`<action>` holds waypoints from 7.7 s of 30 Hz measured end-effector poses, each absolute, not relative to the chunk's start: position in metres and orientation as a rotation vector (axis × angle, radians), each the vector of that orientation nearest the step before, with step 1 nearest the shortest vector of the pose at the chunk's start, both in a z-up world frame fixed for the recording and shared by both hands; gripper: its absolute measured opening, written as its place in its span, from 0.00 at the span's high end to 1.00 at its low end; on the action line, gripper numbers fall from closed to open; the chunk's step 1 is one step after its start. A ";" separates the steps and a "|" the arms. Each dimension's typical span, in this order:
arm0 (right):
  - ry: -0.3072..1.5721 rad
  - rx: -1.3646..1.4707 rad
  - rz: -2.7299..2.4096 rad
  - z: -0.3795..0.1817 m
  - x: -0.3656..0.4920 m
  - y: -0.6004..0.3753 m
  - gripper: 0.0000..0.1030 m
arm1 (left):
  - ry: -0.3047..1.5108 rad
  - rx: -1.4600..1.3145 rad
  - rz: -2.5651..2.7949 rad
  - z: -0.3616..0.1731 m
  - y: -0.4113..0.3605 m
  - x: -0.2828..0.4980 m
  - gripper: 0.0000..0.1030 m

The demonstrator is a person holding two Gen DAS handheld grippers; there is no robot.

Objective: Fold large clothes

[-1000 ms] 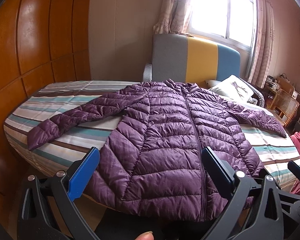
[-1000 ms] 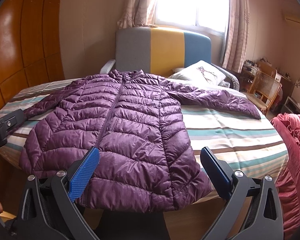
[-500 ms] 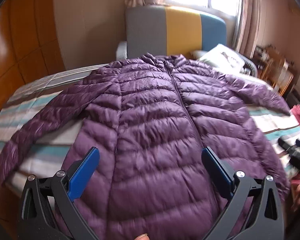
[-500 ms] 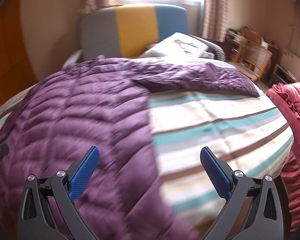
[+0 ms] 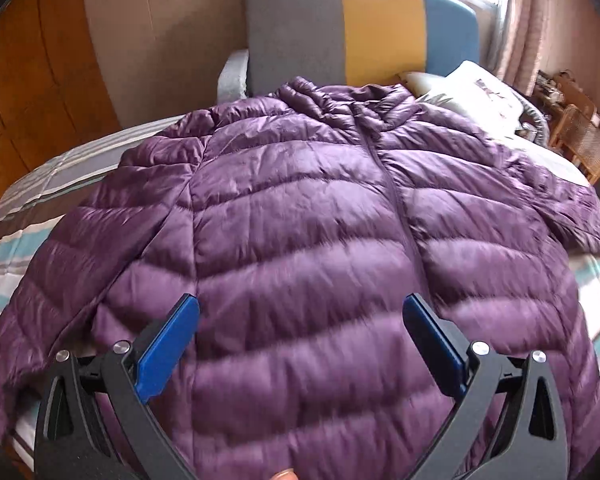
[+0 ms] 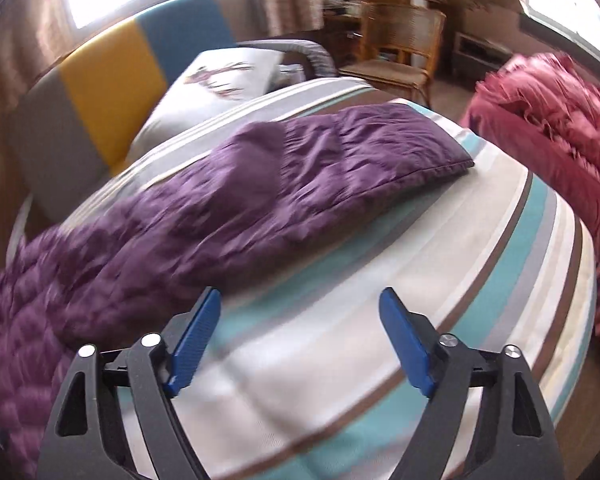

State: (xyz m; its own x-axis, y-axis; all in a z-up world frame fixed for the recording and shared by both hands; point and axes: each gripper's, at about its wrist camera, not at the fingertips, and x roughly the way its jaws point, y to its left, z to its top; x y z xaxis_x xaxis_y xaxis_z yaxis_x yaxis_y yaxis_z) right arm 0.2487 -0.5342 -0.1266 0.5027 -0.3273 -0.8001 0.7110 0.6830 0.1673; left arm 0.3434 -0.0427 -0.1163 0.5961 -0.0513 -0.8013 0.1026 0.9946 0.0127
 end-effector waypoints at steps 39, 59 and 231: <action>0.738 0.177 -0.180 -0.075 0.366 -0.378 0.96 | 0.958 0.036 -0.073 -0.144 -0.042 0.404 0.02; 0.871 0.268 0.176 -0.106 0.345 -0.263 0.44 | 0.947 -0.021 -0.096 -0.136 -0.025 0.384 0.02; 0.734 0.087 0.082 -0.081 0.349 -0.240 0.27 | 0.848 -0.327 -0.102 -0.107 0.054 0.315 0.54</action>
